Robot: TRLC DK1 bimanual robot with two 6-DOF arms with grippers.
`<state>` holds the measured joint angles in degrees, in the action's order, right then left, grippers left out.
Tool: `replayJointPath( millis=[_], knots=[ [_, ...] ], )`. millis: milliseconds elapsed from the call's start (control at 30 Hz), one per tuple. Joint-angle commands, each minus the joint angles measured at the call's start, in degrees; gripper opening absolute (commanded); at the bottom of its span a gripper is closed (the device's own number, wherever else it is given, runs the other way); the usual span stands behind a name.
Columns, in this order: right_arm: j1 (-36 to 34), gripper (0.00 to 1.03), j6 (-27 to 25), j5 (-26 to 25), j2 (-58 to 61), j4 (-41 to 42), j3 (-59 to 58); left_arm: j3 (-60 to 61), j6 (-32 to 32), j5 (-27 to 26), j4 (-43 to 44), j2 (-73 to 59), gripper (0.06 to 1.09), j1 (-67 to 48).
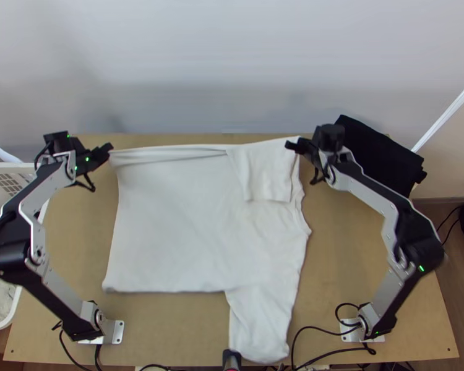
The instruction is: Fold the t-shirt
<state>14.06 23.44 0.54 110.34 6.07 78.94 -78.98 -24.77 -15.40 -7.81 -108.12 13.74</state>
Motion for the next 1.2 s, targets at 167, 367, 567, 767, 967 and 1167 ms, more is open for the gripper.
replayJointPath(
  millis=[167,367,567,767,967,1167],
  knots=[
    [-2.38,0.03,2.49,-1.85,9.27,-5.89,15.46,-15.68,-1.94,2.92,-5.55,-11.24,0.10,0.94],
    [-2.90,0.03,4.16,-1.85,13.23,-11.43,23.37,-20.25,-2.56,2.92,-8.09,-14.14,0.10,1.12],
    [-3.69,0.03,5.91,-1.77,16.31,-19.60,30.22,-27.46,-3.88,2.92,-14.33,-16.60,0.10,1.29],
    [-3.61,0.03,8.29,-0.62,16.13,-27.25,33.12,-35.10,-3.97,-0.42,-26.82,-17.83,0.10,1.38],
    [-2.73,0.03,8.90,1.49,13.32,-33.49,32.33,-33.52,-4.67,-6.84,-31.30,-14.67,0.10,2.43],
    [-1.67,0.03,8.46,2.10,7.25,-35.60,26.71,-28.77,-3.88,-9.12,-31.21,-11.77,0.10,4.10]
  ],
)
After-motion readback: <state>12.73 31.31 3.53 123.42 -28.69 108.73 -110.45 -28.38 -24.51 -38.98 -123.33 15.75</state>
